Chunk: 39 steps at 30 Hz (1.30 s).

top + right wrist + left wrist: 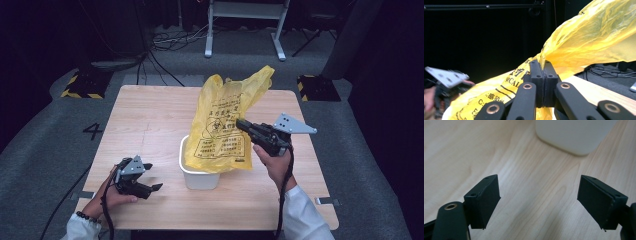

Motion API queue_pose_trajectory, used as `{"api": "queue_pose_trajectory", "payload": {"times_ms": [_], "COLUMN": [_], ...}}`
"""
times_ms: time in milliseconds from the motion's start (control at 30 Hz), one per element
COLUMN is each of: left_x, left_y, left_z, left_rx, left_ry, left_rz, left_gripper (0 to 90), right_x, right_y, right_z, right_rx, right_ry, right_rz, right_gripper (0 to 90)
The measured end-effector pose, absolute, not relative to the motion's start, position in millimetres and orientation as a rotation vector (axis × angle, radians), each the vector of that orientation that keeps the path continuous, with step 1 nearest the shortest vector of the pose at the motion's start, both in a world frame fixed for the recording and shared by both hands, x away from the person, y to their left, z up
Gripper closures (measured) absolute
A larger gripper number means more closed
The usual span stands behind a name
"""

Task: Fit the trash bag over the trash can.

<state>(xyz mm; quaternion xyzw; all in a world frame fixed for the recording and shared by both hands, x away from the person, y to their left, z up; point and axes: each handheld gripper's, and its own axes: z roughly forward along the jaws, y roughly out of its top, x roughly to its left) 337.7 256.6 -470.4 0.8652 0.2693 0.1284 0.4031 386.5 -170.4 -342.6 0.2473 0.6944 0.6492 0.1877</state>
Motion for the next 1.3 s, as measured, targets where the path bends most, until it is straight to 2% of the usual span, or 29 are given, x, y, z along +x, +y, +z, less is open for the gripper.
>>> {"api": "queue_pose_trajectory", "payload": {"times_ms": [333,467,600,700,833,967,1200,1300], "left_x": [321,320,321,324,329,342,351,354], "left_y": [248,237,221,209,193,184,172,166], "left_z": [-416,-398,-385,-380,-377,-377,-376,-376], "left_rx": [2.015,1.952,1.935,1.928,1.92,1.922,1.995,2.02], "left_ry": [0.577,0.504,0.465,0.459,0.375,0.345,0.322,0.33], "left_rz": [0.377,0.344,0.392,0.417,0.355,0.295,0.376,0.4], "left_gripper": [19.4,27.6,29.0,31.6,35.8,44.9,58.9,60.8], "right_x": [399,400,399,399,399,396,393,392], "right_y": [-163,-161,-157,-153,-147,-139,-130,-126], "right_z": [-354,-355,-355,-355,-354,-353,-351,-351], "right_rx": [0.704,0.685,0.665,0.64,0.599,0.538,0.457,0.432], "right_ry": [1.978,1.982,1.989,1.999,2.021,2.045,2.071,2.079], "right_rz": [1.789,1.776,1.774,1.76,1.753,1.749,1.757,1.756], "right_gripper": [89.5,89.3,89.2,89.2,88.7,87.1,87.0,87.3]}}
